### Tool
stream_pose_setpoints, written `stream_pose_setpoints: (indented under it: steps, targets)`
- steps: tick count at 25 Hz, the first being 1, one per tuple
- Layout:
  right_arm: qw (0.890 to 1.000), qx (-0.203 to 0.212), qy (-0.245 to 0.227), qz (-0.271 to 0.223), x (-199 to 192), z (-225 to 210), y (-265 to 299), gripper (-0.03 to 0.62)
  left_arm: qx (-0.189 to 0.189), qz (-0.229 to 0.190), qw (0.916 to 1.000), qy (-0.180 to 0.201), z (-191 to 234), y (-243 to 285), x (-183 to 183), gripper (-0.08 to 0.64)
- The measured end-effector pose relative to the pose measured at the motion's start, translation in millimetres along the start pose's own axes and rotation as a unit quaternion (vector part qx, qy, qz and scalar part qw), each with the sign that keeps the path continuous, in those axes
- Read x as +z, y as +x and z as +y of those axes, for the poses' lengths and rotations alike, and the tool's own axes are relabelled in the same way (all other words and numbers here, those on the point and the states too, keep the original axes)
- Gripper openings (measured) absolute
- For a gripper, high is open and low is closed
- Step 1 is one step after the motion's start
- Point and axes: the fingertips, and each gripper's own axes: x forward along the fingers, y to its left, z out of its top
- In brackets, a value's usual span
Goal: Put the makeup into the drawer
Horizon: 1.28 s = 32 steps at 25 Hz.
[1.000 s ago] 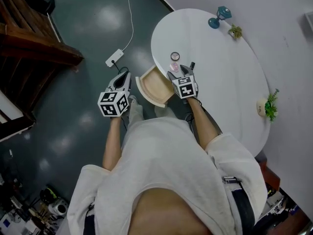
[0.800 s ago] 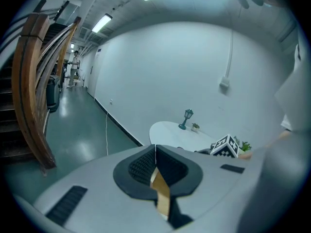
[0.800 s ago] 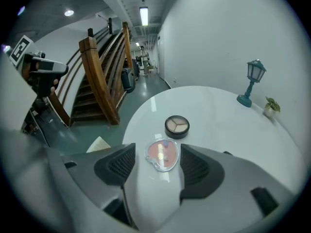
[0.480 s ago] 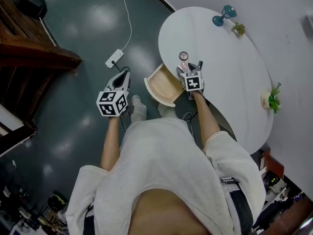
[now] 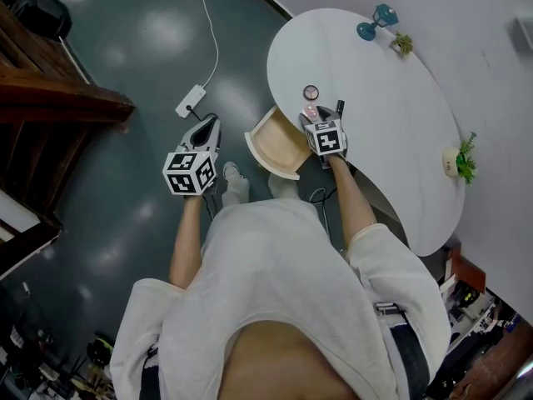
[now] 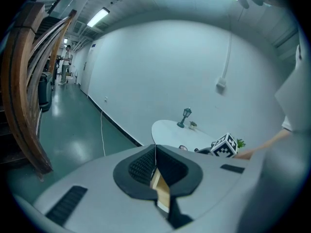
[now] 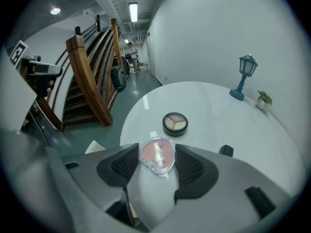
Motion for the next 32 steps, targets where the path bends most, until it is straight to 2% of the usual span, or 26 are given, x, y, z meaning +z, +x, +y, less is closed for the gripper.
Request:
stream_pose_setpoints:
  steps: [6, 12, 17, 25, 32]
  targets:
    - [0.999, 0.025, -0.018, -0.045, 10, 30, -25, 0.23, 0.003, 0.0, 1.0, -0.005, -1, -2, -6, 0.012]
    - [0.993, 0.073, -0.048, -0.078, 18, 79, -47, 0.23, 0.015, 0.002, 0.9998, -0.015, -1, -8, -18, 0.012]
    - [0.987, 0.114, -0.07, -0.087, 20, 114, -50, 0.23, 0.028, 0.003, 0.9993, -0.026, 1, -15, -31, 0.012]
    - [0.977, 0.165, -0.11, -0.081, 23, 151, -34, 0.23, 0.058, 0.002, 0.9972, -0.047, 14, -29, -49, 0.012]
    - [0.974, 0.188, -0.127, -0.022, -9, 166, 7, 0.23, 0.081, 0.007, 0.9939, -0.075, 31, -38, -66, 0.012]
